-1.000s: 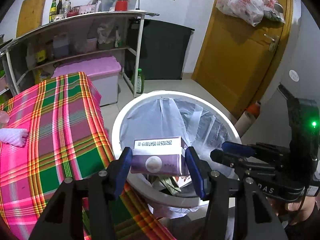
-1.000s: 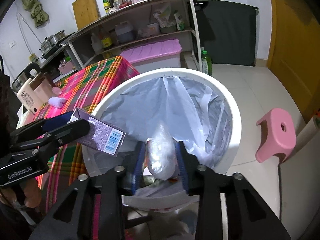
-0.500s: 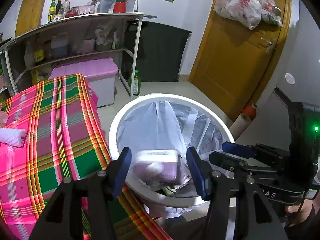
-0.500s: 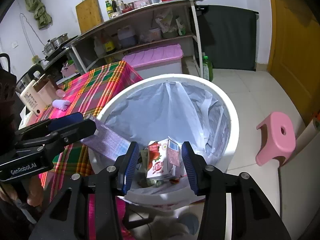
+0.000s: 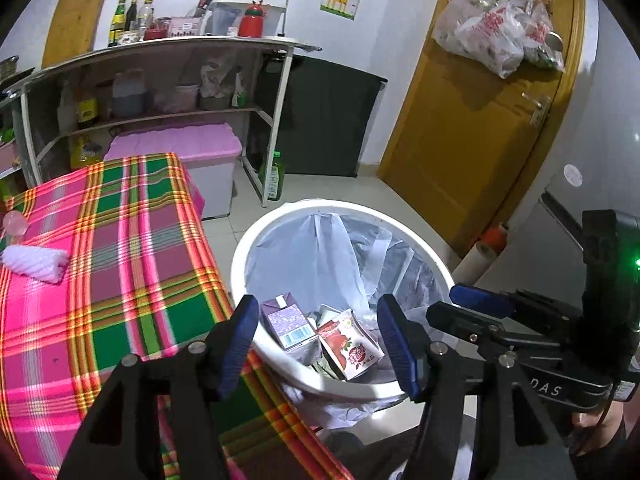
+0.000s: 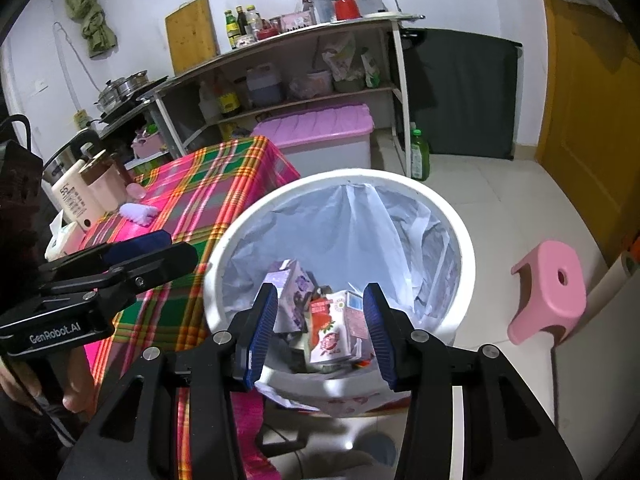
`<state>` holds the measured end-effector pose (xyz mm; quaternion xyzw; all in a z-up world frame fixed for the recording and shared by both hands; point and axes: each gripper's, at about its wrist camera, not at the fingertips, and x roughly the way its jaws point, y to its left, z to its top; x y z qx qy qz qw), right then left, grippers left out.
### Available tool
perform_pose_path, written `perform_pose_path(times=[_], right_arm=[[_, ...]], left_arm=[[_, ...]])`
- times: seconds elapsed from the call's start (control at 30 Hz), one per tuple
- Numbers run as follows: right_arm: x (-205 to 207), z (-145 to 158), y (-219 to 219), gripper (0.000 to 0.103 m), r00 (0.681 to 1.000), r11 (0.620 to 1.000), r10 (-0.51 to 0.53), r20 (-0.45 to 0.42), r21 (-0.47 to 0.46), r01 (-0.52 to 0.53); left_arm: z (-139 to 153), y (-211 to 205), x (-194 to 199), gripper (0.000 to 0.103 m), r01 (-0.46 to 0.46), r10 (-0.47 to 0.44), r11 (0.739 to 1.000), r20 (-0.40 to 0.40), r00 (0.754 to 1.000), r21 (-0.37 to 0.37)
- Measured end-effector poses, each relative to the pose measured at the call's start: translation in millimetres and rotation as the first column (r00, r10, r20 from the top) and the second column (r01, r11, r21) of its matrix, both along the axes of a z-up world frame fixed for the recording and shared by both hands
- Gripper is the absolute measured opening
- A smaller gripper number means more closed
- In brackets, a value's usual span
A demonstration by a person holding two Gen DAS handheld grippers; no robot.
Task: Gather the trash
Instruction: 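Move both grippers back over the table toward the foam sleeve and cup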
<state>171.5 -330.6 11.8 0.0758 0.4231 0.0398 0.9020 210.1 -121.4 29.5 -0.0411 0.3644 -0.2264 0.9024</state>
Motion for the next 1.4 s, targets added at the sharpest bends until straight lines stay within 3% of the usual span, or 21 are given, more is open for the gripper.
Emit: perform_pose_path(times=[0.73, 1.1, 1.4], right_arm=[[-13, 30, 82, 0.046, 0.983, 0.984, 0.177, 0.056, -0.043, -0.175], [-8, 30, 134, 0.050, 0.949, 0.952, 0.305, 0.079, -0.031, -0.303], [15, 12, 173, 0.050, 0.916, 0.917, 0.400, 0.033, -0.032, -0.399]], left_arm=[[13, 88, -43, 0.063, -0.160, 0.161, 0.987, 0.047, 0.986, -0.019], [13, 140, -63, 0.064, -0.262, 0.262, 0.965, 0.061, 0.963, -0.009], [5, 180, -64, 0.064, -0.346, 0.346, 0.938, 0.051, 0.937, -0.001]])
